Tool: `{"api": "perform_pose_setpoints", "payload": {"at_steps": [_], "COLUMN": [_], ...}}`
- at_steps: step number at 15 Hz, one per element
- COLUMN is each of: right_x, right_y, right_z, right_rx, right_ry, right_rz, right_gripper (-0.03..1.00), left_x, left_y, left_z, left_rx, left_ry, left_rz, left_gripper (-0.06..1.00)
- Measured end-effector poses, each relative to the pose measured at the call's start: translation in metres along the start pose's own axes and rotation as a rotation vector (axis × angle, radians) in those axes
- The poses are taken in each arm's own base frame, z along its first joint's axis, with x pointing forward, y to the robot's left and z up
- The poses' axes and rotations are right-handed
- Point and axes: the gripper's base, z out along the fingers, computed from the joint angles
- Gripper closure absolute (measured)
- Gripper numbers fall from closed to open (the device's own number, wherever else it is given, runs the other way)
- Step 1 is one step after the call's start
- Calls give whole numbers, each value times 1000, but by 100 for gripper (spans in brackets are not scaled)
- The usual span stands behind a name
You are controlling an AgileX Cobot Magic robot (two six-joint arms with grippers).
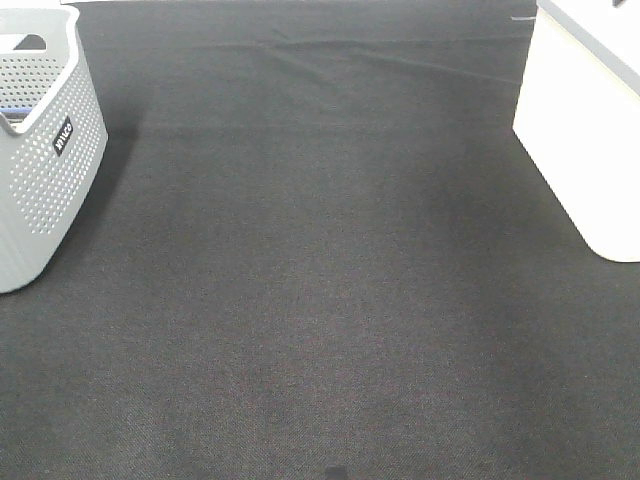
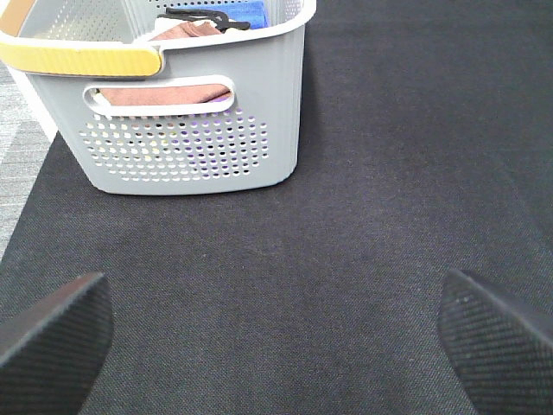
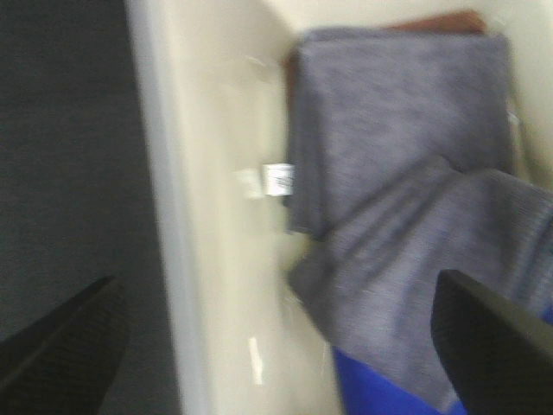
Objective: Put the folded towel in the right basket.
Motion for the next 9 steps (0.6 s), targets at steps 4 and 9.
{"api": "perform_pose_setpoints", "payload": {"at_steps": [4,9], "right_x": [1,56], "right_y": [67,91], "right_z": [-38,-97], "right_rx": [-80,-108], "right_ry": [-69,-18], "right_rz": [-120,-170], "right_gripper": [8,8], "left_x": [0,0], "left_y": [0,0], "left_z": [0,0], "left_rx": [0,0], "left_ry": [0,0], "left_rz": [0,0], "left_gripper": [-3,-3]}}
